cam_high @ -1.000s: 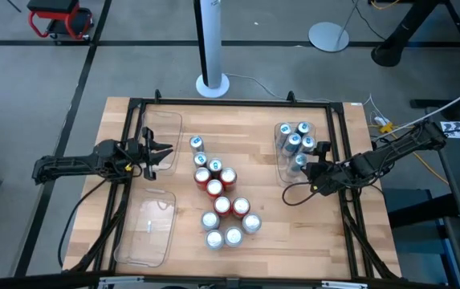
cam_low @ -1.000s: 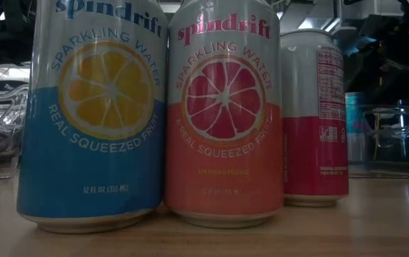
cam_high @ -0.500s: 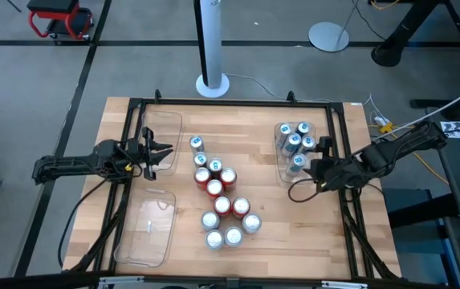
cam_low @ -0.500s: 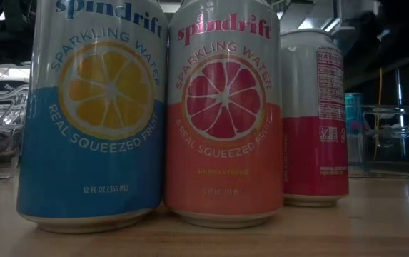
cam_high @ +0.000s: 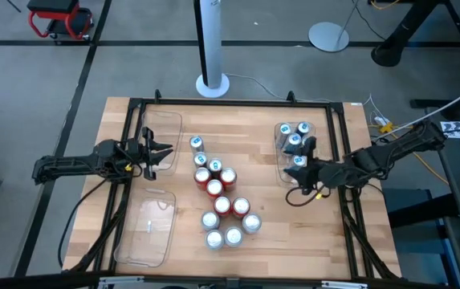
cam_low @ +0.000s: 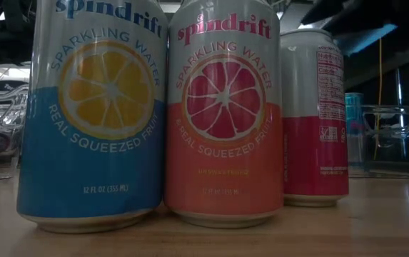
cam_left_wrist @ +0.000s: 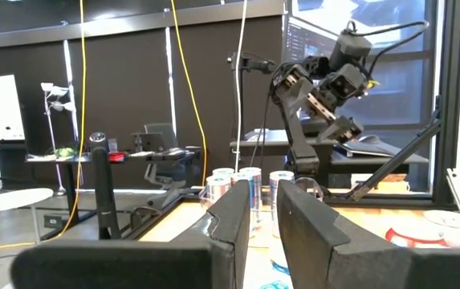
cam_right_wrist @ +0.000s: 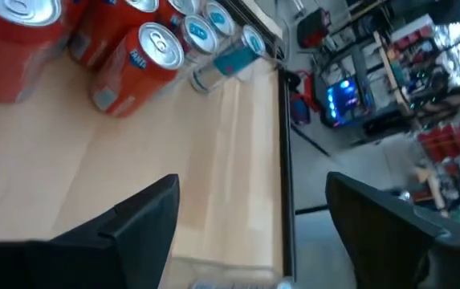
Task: Sort soda cans
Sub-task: Put the blue soda can into the middle right transparent bin
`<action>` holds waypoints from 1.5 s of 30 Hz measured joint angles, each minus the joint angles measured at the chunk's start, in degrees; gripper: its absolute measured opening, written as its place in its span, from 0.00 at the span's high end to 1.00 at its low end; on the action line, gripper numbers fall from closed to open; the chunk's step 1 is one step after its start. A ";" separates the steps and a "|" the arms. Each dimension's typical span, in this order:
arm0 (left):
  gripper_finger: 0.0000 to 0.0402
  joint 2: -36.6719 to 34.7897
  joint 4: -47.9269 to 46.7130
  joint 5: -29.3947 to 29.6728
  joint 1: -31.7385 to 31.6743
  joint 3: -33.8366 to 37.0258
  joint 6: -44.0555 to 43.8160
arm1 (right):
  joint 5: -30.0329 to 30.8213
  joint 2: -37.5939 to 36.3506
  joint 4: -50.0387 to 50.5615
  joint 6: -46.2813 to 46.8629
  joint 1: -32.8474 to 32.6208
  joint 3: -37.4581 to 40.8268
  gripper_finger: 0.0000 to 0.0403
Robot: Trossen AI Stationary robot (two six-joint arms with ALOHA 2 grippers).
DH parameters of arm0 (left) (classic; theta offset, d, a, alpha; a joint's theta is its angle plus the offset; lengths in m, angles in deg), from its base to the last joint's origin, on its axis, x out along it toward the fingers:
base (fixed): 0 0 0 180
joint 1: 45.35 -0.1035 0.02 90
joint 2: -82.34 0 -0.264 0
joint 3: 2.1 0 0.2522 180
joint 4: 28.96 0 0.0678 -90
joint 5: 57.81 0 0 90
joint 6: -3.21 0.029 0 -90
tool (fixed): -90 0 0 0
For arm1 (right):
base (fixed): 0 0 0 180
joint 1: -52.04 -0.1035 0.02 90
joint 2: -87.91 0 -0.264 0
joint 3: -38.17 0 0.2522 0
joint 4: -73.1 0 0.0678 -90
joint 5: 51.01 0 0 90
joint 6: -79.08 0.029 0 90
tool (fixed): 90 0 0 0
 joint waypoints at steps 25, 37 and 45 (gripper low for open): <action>0.85 0.02 -0.03 -0.01 -0.01 0.00 1.06 | -37.12 21.58 -36.01 -17.89 22.23 0.07 0.22; 0.85 0.00 0.00 -0.01 -0.02 0.01 1.24 | -47.14 30.26 -47.15 -7.73 27.29 -1.56 0.22; 0.85 0.00 0.01 0.00 -0.01 0.01 1.21 | -48.11 38.57 -41.94 -7.55 27.29 -12.51 0.22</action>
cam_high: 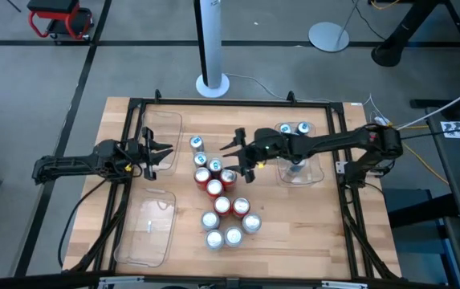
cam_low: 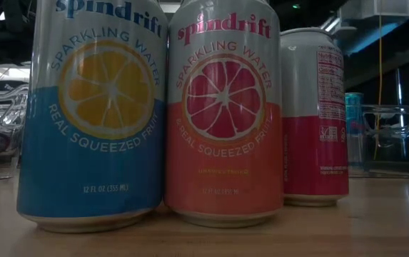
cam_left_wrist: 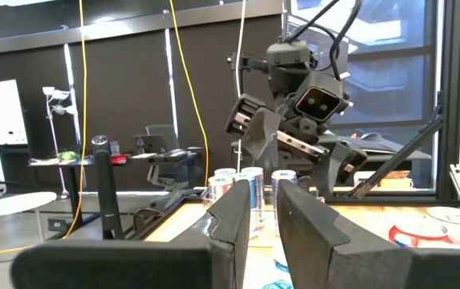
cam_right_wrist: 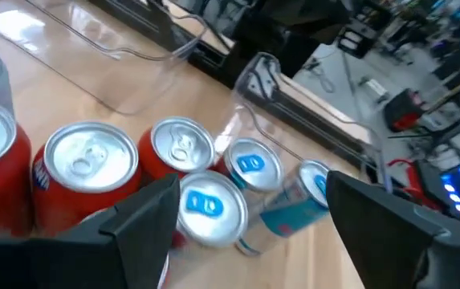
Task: Sort soda cans
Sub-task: Put the blue soda can into the middle right transparent bin
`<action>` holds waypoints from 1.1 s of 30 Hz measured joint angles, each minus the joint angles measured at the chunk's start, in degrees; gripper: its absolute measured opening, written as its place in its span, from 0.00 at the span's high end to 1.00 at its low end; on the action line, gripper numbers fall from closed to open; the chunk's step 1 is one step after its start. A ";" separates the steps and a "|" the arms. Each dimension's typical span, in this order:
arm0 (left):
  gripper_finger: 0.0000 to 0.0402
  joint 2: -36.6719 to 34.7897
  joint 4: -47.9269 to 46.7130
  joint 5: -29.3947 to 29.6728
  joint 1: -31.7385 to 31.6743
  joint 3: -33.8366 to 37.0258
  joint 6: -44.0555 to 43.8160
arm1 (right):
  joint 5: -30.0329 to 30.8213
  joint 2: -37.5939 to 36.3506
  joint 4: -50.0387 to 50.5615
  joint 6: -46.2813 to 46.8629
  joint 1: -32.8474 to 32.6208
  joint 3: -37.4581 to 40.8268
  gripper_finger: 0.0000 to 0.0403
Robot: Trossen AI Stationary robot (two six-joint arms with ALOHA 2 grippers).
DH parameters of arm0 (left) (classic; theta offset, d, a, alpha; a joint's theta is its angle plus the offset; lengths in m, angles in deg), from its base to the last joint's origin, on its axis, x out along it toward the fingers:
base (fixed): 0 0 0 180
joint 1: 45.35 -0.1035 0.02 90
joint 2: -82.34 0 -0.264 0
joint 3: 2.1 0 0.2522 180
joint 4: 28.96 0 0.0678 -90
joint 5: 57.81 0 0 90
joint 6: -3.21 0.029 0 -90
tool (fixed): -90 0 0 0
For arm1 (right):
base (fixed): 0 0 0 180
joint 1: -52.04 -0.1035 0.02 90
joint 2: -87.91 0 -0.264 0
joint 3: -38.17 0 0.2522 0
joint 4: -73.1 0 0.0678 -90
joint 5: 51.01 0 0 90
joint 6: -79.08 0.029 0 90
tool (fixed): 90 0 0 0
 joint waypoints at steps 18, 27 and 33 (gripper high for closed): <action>0.85 0.00 -0.01 0.01 0.01 0.00 -0.22 | -12.09 12.93 4.20 8.37 3.49 -10.58 0.22; 0.85 0.00 -0.01 -0.01 0.01 -0.02 -0.09 | -13.87 14.80 5.35 8.96 4.09 -10.59 0.22; 0.85 0.00 -0.01 -0.01 -0.02 0.00 -0.20 | -12.87 14.80 5.42 8.41 4.09 -10.59 0.22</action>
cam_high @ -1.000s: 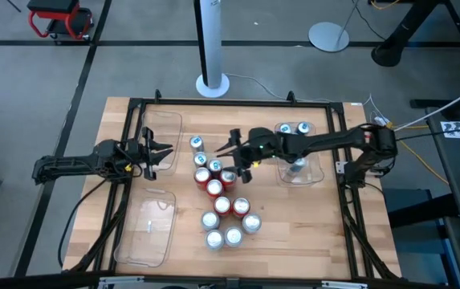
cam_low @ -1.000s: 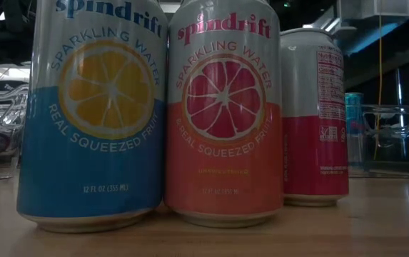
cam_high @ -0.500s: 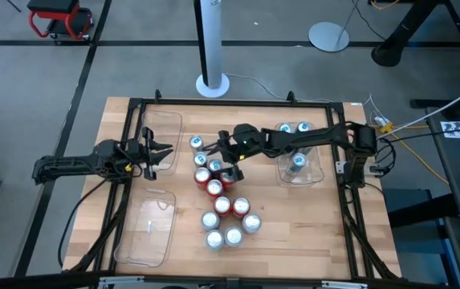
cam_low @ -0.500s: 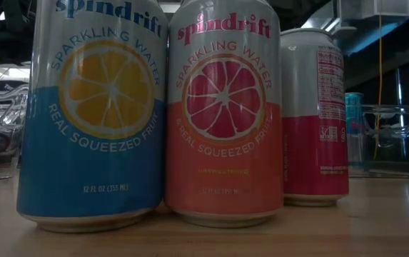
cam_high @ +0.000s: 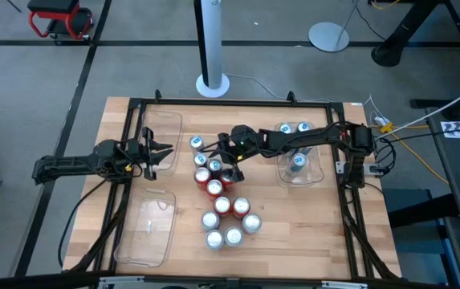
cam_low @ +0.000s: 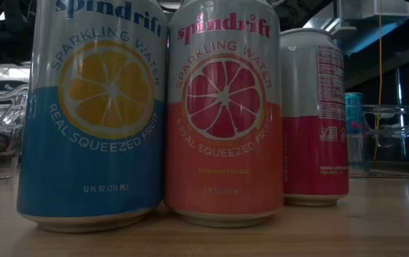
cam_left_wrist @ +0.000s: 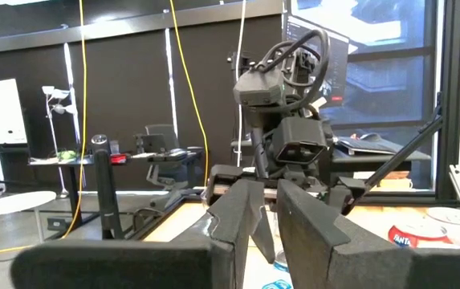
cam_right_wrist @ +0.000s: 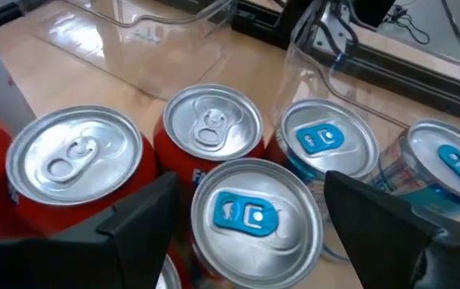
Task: Sort soda cans
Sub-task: Put the blue soda can into the middle right transparent bin
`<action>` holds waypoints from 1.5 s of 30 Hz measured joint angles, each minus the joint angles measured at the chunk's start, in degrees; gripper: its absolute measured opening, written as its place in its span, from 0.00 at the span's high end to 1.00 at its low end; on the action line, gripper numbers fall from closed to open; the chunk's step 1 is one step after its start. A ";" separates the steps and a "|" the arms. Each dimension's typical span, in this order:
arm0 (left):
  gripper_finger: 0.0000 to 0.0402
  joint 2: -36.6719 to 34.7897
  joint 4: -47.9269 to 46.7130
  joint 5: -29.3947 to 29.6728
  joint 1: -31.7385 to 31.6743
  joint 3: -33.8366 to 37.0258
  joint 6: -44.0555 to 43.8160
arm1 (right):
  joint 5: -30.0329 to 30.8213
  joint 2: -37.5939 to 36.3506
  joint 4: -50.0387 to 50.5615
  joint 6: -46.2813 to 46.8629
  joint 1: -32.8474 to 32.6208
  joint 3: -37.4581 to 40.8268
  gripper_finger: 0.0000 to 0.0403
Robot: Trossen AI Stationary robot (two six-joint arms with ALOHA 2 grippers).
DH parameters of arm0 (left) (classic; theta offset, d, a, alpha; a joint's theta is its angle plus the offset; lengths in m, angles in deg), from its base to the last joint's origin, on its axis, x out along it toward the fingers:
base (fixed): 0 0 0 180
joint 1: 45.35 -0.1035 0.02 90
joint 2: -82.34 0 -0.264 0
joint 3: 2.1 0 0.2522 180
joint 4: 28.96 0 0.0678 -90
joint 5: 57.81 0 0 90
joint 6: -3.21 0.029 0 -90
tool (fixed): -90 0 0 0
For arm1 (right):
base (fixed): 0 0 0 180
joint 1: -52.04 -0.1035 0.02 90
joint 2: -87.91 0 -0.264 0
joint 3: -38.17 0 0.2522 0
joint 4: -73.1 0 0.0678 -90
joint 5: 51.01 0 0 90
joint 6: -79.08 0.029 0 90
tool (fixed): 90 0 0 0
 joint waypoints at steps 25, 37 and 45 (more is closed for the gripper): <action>0.85 0.01 0.07 0.00 0.00 -0.01 -0.66 | -0.01 1.57 -0.35 2.70 0.04 -0.11 0.23; 0.85 0.00 0.06 0.00 0.02 -0.01 -0.87 | -0.04 1.57 -0.40 3.07 0.02 -0.04 0.41; 0.85 0.01 0.04 0.00 0.01 -0.02 -0.87 | -0.06 1.57 -0.55 2.43 -0.07 -0.02 0.38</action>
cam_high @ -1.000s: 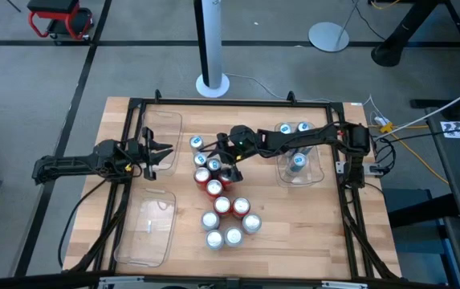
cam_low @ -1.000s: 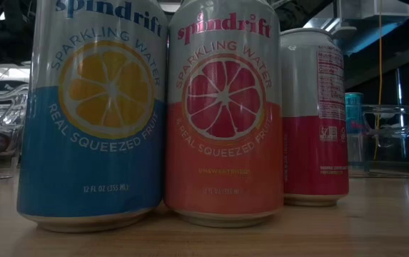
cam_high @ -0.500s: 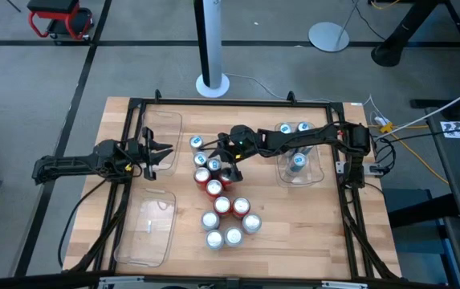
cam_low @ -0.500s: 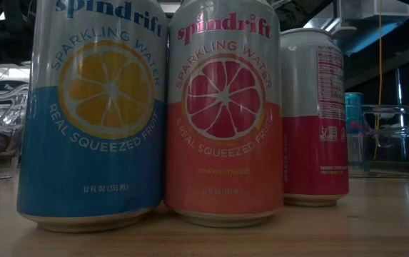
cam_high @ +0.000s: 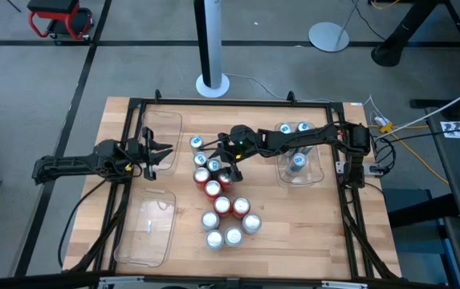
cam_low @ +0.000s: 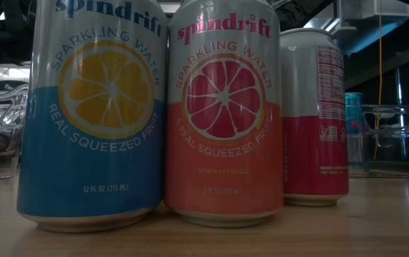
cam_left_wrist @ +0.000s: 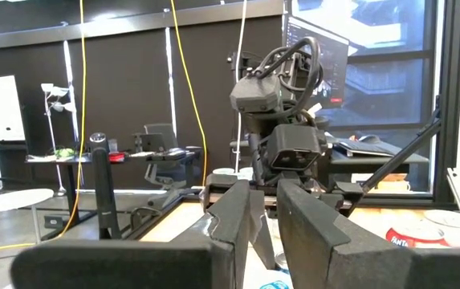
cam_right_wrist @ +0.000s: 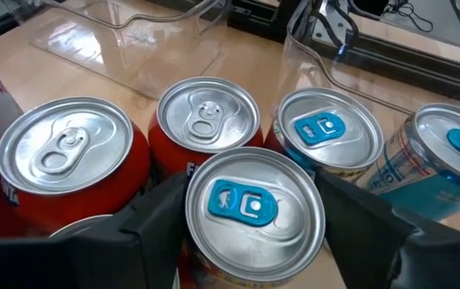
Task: Sort soda cans
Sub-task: Put the blue soda can into the middle right transparent bin
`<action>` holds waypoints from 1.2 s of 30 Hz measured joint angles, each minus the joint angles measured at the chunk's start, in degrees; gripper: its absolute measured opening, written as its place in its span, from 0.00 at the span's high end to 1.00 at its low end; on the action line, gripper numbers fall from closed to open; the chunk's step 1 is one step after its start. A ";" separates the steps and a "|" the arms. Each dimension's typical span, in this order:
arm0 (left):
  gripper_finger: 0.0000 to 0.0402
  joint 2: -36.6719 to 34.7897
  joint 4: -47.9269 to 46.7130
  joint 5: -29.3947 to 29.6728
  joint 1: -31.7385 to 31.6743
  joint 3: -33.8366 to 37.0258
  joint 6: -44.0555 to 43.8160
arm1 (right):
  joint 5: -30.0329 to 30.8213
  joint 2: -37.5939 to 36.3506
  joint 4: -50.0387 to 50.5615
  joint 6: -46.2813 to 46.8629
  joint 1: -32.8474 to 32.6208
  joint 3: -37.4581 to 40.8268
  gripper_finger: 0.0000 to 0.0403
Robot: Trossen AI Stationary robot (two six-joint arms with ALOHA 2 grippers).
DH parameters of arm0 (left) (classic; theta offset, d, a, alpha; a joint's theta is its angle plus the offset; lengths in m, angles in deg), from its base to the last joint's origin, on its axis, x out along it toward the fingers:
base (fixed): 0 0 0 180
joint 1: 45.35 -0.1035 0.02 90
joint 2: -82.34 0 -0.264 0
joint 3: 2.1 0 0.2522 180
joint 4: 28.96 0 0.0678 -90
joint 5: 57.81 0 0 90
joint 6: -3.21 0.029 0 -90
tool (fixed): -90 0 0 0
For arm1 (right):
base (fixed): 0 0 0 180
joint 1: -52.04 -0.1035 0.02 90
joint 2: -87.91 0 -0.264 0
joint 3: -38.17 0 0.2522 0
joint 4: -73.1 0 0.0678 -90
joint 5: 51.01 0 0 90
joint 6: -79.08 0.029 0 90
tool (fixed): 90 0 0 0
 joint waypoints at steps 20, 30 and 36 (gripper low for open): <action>0.85 -0.01 0.00 0.00 0.00 0.00 -0.02 | 0.83 -6.89 4.05 -3.70 -0.04 0.28 0.41; 0.85 0.01 -0.02 0.00 0.00 0.00 -0.04 | 3.59 -14.08 12.04 -6.53 -0.04 0.20 0.41; 0.85 -0.01 -0.09 -0.02 0.01 0.02 -0.39 | 5.79 -20.20 18.43 -7.88 -0.04 0.09 0.41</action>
